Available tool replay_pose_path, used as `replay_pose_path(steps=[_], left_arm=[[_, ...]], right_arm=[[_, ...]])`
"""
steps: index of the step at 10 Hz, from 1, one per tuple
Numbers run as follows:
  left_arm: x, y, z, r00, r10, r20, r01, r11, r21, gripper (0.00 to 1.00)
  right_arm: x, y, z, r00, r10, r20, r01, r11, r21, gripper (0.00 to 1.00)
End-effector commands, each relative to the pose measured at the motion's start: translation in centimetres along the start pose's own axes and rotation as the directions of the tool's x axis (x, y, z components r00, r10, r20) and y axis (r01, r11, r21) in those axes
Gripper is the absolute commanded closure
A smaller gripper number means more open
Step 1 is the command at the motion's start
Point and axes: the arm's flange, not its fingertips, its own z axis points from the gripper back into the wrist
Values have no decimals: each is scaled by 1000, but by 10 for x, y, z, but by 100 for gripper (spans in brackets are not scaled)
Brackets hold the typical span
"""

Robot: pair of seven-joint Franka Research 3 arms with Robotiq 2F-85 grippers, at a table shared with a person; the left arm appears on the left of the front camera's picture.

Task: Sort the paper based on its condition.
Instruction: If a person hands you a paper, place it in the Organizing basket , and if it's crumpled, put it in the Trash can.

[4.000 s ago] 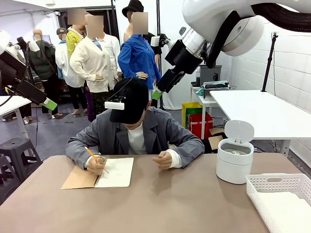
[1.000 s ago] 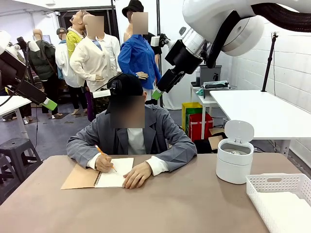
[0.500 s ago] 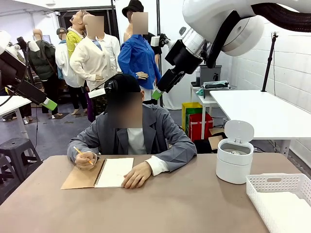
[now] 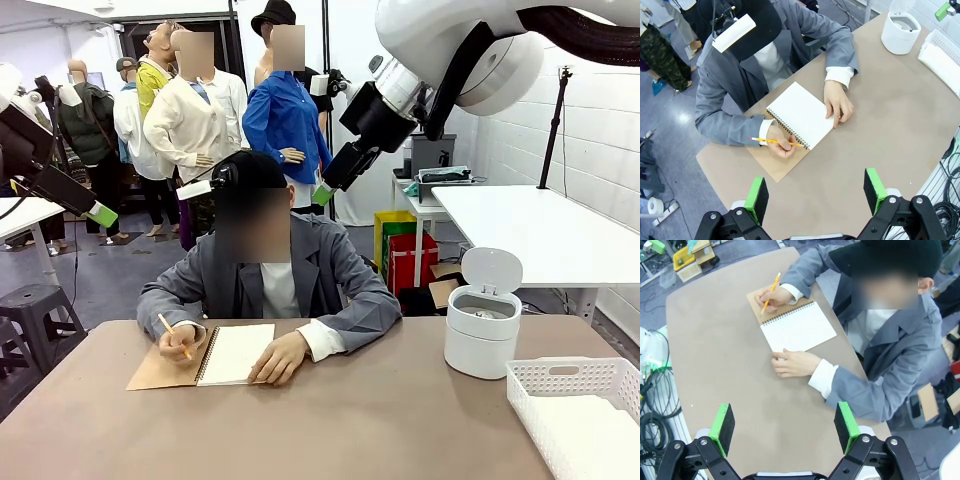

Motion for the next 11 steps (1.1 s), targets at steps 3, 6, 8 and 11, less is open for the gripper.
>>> replay_pose_path(steps=[3,6,8,11], left_arm=[[0,1,0,1000,-3,0,3,1000,1,0],[0,1,0,1000,-3,0,3,1000,1,0],[0,1,0,1000,-3,0,3,1000,1,0],[0,1,0,1000,-3,0,3,1000,1,0]], right_arm=[[0,1,1,1000,-8,1,8,1000,2,0],[0,1,1,1000,-8,1,8,1000,2,0],[0,1,1,1000,-8,1,8,1000,2,0],[0,1,1,1000,-8,1,8,1000,2,0]])
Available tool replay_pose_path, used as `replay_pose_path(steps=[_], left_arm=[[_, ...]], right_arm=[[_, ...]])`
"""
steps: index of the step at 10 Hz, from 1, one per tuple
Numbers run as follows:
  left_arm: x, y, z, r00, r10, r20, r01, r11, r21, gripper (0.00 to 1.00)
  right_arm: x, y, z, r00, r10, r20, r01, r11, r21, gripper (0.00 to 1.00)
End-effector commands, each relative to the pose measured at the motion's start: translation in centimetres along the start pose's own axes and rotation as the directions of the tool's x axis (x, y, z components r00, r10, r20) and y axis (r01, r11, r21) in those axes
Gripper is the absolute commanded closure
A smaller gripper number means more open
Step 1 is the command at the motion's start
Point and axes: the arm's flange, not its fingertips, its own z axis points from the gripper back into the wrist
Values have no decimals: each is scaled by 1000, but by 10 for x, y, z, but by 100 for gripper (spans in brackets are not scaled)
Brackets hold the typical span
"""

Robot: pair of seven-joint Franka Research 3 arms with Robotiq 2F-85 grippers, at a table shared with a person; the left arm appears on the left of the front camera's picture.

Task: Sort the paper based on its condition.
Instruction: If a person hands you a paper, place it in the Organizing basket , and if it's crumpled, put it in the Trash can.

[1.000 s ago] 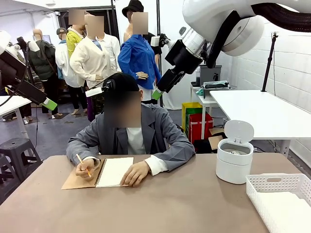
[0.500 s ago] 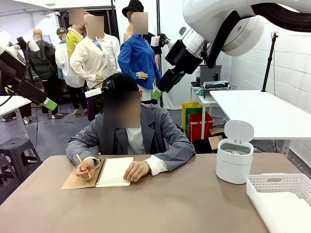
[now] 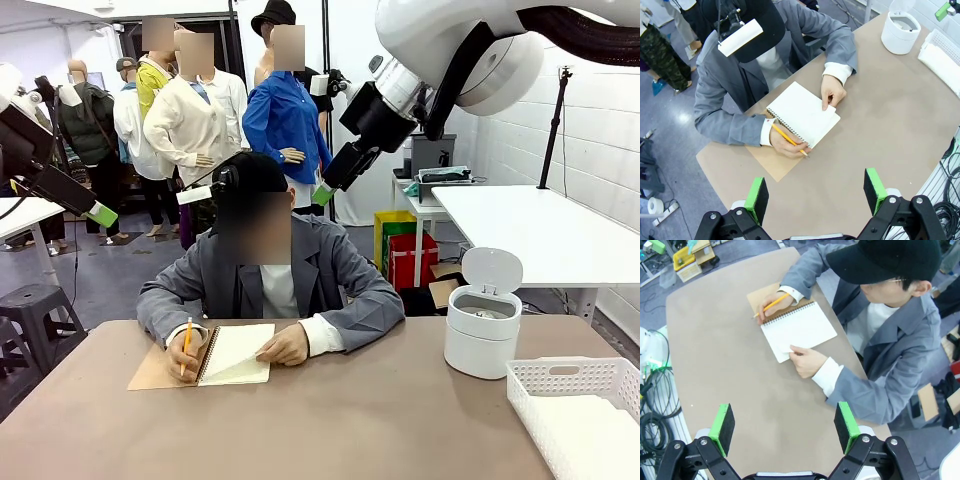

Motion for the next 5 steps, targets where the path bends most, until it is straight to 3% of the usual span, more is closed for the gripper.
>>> replay_pose_path(steps=[1,5], left_arm=[[0,1,0,1000,-3,0,3,1000,1,0],[0,1,0,1000,-3,0,3,1000,1,0]], right_arm=[[0,1,1,1000,-8,1,8,1000,2,0],[0,1,1,1000,-8,1,8,1000,2,0]])
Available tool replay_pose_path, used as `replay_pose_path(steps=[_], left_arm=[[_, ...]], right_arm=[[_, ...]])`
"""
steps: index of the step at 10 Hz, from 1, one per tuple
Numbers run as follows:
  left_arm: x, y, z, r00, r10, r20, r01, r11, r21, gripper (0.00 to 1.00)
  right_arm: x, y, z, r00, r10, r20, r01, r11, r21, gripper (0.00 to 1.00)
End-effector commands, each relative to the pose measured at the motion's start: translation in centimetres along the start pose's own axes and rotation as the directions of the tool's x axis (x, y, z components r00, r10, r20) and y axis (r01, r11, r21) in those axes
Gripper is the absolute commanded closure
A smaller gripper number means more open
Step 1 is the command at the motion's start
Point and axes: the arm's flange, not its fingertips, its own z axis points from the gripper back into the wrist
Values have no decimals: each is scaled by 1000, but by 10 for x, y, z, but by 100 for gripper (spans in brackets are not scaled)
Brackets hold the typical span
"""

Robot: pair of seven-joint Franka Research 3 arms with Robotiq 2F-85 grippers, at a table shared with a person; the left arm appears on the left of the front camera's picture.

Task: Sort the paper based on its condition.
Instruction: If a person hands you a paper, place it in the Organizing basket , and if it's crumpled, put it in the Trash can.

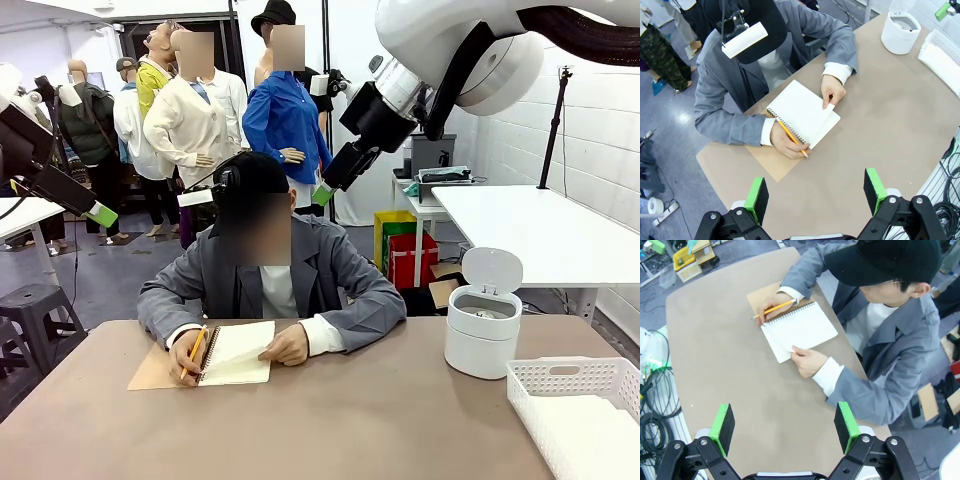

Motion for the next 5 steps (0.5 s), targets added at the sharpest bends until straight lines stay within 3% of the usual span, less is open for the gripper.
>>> replay_pose_path(steps=[1,5], left_arm=[[0,1,0,1000,-3,0,3,1000,1,0],[0,1,0,1000,-3,0,3,1000,1,0]], right_arm=[[0,1,1,1000,-8,1,8,1000,2,0],[0,1,1,1000,-8,1,8,1000,2,0]])
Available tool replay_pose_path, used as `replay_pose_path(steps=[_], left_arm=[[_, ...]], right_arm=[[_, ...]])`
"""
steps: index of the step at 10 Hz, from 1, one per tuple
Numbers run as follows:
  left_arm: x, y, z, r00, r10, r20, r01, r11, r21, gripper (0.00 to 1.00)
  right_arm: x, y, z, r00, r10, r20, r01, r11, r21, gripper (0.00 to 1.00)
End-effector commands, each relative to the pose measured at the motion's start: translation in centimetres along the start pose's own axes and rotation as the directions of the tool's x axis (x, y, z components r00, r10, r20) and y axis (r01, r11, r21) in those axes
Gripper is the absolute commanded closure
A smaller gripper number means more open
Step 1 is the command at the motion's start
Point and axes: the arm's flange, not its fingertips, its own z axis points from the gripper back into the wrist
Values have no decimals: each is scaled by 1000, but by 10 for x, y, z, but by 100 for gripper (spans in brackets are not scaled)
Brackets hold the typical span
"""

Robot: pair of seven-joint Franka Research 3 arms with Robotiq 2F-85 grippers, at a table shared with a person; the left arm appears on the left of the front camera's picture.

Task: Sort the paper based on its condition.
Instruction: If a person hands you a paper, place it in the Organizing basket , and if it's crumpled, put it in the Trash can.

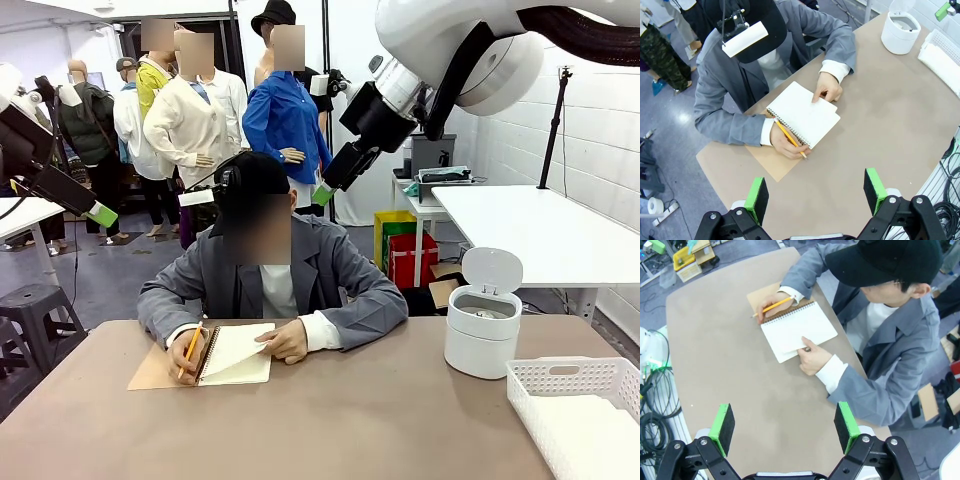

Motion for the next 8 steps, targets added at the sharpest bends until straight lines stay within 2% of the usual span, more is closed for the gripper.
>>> replay_pose_path(steps=[1,8], left_arm=[[0,1,0,1000,-3,0,3,1000,1,0],[0,1,0,1000,-3,0,3,1000,1,0]], right_arm=[[0,1,1,1000,-8,1,8,1000,2,0],[0,1,1,1000,-8,1,8,1000,2,0]])
